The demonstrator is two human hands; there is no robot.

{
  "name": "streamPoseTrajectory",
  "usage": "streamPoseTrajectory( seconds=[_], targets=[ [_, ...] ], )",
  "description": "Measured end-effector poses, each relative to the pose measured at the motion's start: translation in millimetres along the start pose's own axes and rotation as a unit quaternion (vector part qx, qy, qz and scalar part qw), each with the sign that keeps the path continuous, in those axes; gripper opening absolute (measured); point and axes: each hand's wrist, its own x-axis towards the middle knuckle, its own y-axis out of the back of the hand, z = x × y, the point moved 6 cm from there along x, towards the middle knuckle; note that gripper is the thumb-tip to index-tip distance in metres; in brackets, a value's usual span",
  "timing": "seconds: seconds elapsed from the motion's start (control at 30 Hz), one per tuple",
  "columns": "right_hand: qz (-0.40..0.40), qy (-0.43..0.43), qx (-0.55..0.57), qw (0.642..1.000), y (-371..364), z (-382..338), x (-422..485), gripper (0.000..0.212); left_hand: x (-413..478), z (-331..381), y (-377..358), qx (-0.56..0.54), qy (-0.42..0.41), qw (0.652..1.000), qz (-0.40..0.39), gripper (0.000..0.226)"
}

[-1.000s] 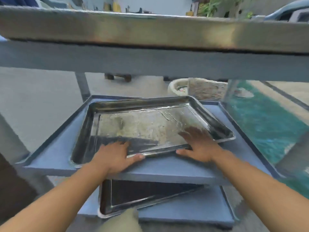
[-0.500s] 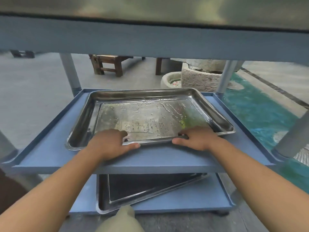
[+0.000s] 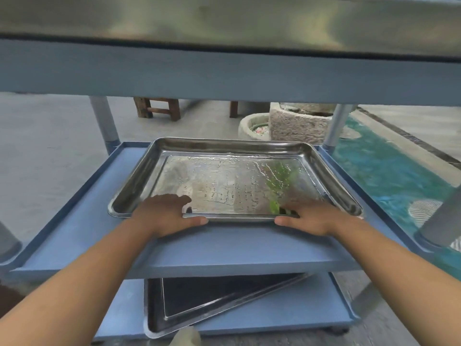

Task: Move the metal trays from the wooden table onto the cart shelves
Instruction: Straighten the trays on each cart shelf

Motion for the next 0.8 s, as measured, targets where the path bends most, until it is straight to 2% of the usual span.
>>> streamPoseTrajectory(
  seconds=[0.2,0.4,0.8],
  targets=[
    [0.006,-0.019,0.000,1.000,-0.3,-1.2,-6.9,0.115,-8.6,2.7,2.1,0.010,0.006,1.000,0.012,0.099],
    [0.006,-0.014,0.023,1.000,-5.8,-5.1,-27.3,0.113,-29.1,10.0,4.6,-0.004,0.008,1.000,0.004,0.102],
    [-0.021,-0.022,0.021,0.999,-22.2,-12.8,-77.5,0.115,-75.5,21.5,2.3,-0.004,-0.018,0.999,0.046,0.095]
  ],
)
